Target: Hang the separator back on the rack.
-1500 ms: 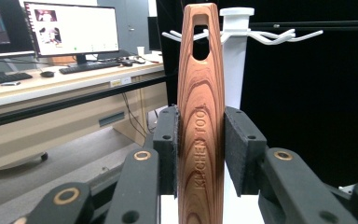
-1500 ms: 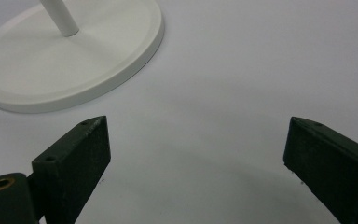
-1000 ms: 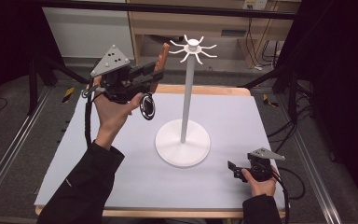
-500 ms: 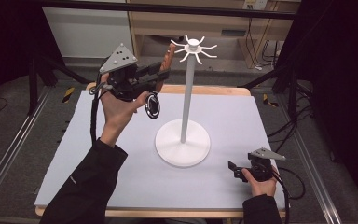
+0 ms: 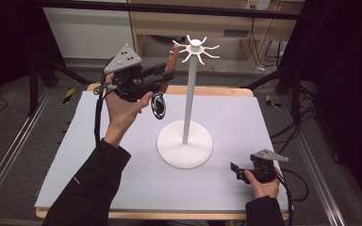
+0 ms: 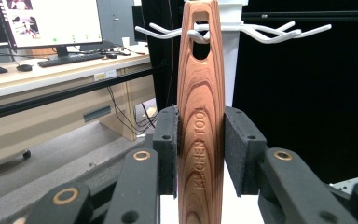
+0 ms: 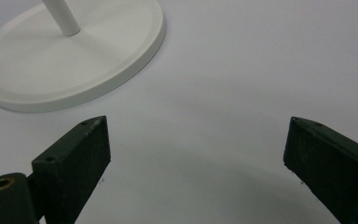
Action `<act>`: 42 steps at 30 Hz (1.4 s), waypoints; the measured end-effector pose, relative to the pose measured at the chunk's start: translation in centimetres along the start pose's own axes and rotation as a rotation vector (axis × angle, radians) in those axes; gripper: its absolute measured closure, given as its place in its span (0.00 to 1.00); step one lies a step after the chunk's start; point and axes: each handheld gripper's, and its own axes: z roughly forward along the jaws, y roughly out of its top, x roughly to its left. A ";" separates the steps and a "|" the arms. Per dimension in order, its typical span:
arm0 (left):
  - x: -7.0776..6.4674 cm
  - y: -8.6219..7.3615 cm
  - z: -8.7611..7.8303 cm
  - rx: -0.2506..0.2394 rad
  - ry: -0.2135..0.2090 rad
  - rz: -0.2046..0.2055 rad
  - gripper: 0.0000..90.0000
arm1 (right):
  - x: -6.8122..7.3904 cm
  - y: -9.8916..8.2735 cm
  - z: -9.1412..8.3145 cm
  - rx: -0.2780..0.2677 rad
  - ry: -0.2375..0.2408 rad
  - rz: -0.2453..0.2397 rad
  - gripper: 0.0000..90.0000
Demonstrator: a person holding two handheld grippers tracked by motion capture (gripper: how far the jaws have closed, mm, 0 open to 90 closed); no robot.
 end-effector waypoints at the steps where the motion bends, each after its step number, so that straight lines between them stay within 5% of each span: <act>1: 0.0 0.0 0.0 0.000 0.000 0.000 0.75 | 0.0 0.0 0.0 0.000 0.000 0.000 0.09; 30: -0.3 -0.8 0.4 0.032 0.032 0.003 0.73 | 0.1 0.0 0.1 0.002 -0.001 0.000 0.09; 42: 1.0 -2.6 -1.6 0.048 0.045 -0.014 0.65 | 0.1 0.0 0.1 0.004 -0.003 0.001 0.09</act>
